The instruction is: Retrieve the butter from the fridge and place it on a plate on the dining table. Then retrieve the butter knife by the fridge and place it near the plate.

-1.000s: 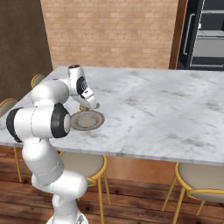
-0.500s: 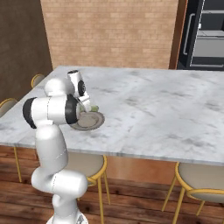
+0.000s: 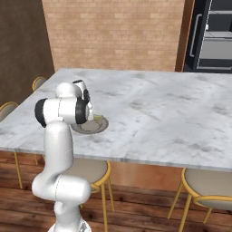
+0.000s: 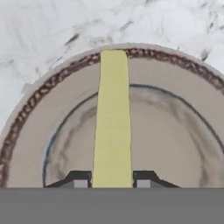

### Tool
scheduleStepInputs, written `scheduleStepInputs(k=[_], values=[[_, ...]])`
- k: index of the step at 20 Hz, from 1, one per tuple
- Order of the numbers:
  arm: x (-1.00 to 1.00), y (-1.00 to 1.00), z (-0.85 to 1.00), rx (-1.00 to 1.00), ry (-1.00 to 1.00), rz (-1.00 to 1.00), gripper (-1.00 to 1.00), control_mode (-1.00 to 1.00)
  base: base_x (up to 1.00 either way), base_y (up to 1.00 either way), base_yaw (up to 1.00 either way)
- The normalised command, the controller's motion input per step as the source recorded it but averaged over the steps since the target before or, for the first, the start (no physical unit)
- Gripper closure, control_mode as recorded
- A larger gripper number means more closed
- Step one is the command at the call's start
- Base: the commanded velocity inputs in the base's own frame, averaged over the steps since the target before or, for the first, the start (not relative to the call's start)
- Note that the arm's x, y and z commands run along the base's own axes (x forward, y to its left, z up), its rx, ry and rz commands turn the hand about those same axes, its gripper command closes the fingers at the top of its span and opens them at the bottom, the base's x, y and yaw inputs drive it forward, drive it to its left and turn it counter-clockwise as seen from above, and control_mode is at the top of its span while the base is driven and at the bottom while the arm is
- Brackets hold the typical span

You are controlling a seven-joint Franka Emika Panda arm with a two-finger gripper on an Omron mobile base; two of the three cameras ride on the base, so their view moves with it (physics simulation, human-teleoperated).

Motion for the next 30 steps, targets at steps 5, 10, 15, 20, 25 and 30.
scheduleStepInputs(k=[5, 10, 15, 20, 25, 30], values=[[0.24, 0.02, -0.51, -0.02, 0.01, -0.13, 1.0, -1.0, 0.0, 0.0, 0.0], [0.01, 0.19, -0.21, 0.0, 0.01, -0.1, 1.0, -1.0, 0.0, 0.0, 0.0], [-0.01, 0.11, 0.0, 0.0, 0.0, -0.09, 1.0, -1.0, 0.0, 0.0, 0.0], [-0.19, 0.03, -0.08, 0.0, -0.01, -0.09, 1.0, -1.0, 0.0, 0.0, 0.0], [-0.6, 0.0, -0.24, 0.0, -0.02, -0.11, 1.0, -1.0, 0.0, 0.0, 0.0], [-0.74, 0.0, -0.36, 0.0, 0.0, -0.13, 1.0, -1.0, 0.0, 0.0, 0.0]])
